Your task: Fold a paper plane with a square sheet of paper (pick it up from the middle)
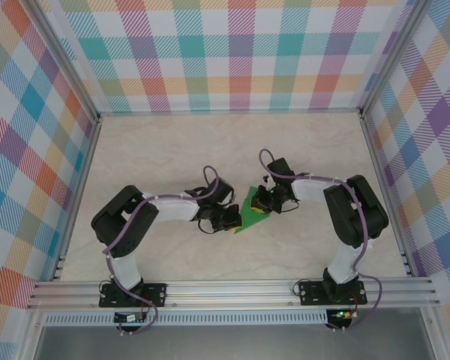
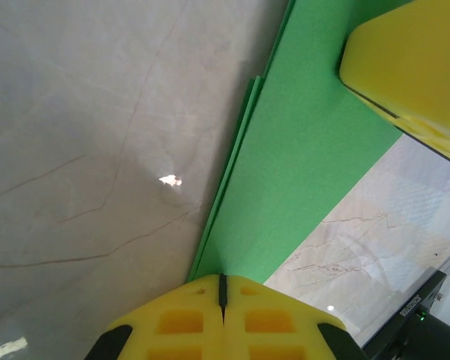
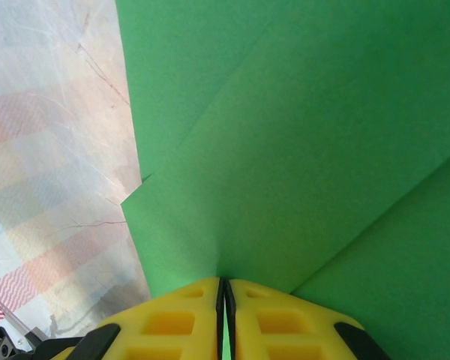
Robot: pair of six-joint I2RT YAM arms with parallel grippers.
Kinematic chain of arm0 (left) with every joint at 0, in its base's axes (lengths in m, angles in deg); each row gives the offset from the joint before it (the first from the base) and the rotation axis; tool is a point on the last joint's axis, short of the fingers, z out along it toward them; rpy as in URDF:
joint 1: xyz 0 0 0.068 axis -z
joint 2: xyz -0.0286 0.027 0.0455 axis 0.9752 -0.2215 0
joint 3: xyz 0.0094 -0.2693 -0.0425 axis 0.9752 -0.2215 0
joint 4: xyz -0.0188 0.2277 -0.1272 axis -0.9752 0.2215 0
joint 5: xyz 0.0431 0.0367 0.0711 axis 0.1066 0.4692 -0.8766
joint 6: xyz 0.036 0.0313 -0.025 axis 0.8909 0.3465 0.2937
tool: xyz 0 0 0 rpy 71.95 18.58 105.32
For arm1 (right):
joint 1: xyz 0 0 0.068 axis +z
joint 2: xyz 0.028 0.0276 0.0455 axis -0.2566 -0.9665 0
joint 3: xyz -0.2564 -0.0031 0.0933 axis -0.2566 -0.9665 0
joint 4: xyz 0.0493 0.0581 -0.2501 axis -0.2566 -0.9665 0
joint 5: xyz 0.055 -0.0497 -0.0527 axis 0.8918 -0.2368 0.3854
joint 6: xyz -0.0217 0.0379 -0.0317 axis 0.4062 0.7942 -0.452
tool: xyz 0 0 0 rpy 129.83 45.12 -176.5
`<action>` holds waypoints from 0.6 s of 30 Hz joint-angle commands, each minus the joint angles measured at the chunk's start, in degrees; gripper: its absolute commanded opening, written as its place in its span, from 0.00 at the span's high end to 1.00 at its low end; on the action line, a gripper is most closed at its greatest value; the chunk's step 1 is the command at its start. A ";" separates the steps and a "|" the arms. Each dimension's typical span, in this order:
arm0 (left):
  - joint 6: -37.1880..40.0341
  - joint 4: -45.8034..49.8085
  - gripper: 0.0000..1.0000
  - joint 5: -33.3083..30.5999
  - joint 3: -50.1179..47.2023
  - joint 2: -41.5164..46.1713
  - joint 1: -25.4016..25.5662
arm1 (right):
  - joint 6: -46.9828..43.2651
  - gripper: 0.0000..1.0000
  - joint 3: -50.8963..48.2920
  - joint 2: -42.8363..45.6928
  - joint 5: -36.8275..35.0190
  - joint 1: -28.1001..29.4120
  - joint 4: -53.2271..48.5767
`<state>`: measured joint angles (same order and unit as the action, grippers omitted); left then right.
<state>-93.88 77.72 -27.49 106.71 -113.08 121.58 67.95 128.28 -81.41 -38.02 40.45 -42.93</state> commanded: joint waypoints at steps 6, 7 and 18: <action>0.84 6.34 1.00 -2.99 -2.36 -0.17 0.00 | -5.79 0.87 -1.31 6.39 4.55 0.81 4.66; 0.86 6.03 1.00 -2.90 -2.43 -0.13 0.00 | -5.75 0.87 -1.57 6.31 5.17 1.50 5.47; 0.47 5.62 1.00 -2.73 -2.56 -0.42 -0.05 | -4.79 0.89 -3.84 1.47 4.06 5.29 7.17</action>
<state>-93.88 77.33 -27.55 106.38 -113.04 121.58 64.01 125.61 -78.22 -34.65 45.79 -36.55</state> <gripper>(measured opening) 0.039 0.109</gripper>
